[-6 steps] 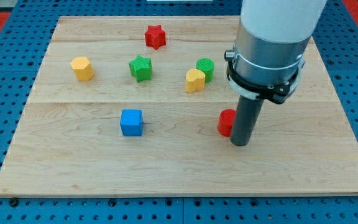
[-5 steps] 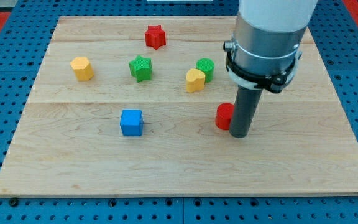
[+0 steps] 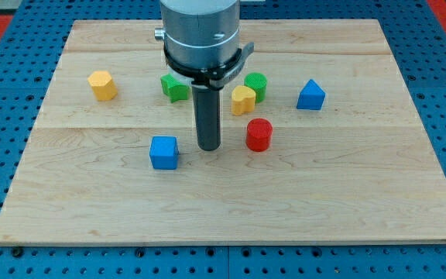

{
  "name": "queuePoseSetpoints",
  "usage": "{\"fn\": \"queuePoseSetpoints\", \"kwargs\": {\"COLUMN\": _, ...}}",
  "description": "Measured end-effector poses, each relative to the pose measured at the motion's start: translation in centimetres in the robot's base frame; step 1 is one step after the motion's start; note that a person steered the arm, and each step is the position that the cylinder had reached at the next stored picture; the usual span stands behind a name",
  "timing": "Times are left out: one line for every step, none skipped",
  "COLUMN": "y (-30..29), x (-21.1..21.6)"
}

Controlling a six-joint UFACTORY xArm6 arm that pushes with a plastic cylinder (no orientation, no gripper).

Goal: Push the red circle to the bottom right side of the yellow heart

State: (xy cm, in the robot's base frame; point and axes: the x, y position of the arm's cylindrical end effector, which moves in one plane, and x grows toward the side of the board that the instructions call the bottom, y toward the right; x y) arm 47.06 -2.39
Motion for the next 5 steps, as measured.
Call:
{"fn": "queuePoseSetpoints", "kwargs": {"y": 0.5, "x": -1.7}}
{"fn": "queuePoseSetpoints", "kwargs": {"y": 1.0, "x": -2.0}}
{"fn": "queuePoseSetpoints", "kwargs": {"y": 1.8, "x": -2.1}}
{"fn": "queuePoseSetpoints", "kwargs": {"y": 5.7, "x": -2.9}}
{"fn": "queuePoseSetpoints", "kwargs": {"y": 7.1, "x": -4.1}}
